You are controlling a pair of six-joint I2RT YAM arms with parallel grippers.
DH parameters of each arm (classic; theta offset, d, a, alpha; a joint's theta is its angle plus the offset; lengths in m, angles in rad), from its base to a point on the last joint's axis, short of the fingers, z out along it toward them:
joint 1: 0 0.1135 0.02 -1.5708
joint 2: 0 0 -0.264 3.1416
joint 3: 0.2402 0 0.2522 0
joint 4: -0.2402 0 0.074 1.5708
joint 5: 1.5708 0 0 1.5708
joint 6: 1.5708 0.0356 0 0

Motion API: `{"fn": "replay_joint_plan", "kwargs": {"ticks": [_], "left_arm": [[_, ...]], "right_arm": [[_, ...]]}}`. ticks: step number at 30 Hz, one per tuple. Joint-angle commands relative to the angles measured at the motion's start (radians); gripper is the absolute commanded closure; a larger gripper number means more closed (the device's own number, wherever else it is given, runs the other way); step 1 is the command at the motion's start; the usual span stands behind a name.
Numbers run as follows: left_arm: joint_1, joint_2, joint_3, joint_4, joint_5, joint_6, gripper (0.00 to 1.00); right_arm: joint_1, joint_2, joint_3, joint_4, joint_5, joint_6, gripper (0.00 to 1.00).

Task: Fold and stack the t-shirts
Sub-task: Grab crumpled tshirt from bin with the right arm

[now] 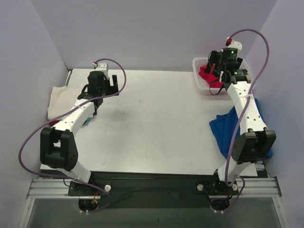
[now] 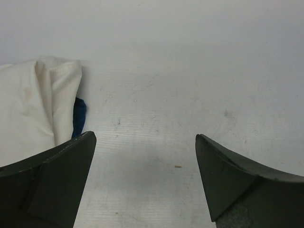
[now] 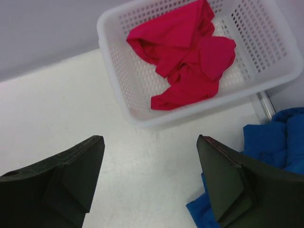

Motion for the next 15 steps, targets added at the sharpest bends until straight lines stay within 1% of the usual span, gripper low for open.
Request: {"fn": "replay_joint_plan", "kwargs": {"ticks": [1, 2, 3, 6, 12, 15], "left_arm": [[0.005, 0.007, 0.062, 0.009, 0.001, 0.005, 0.03], [0.004, 0.007, 0.063, 0.004, 0.002, 0.002, 0.03], [0.005, 0.007, 0.063, 0.003, 0.002, 0.000, 0.03], [0.004, 0.003, 0.060, -0.003, 0.013, -0.011, 0.03], [0.004, -0.022, 0.040, -0.020, 0.027, -0.011, 0.03], [0.005, -0.037, 0.023, -0.049, 0.033, -0.009, 0.03]], "right_arm": [[-0.045, 0.143, 0.203, -0.073, 0.017, 0.067, 0.21], [-0.062, 0.176, 0.248, -0.093, 0.014, 0.070, 0.23], [-0.068, 0.237, 0.335, -0.108, 0.008, 0.075, 0.24], [-0.086, 0.349, 0.467, -0.150, 0.002, 0.076, 0.24], [-0.151, 0.533, 0.602, -0.144, -0.003, 0.088, 0.23], [-0.180, 0.636, 0.622, -0.078, -0.021, 0.108, 0.23]]}}
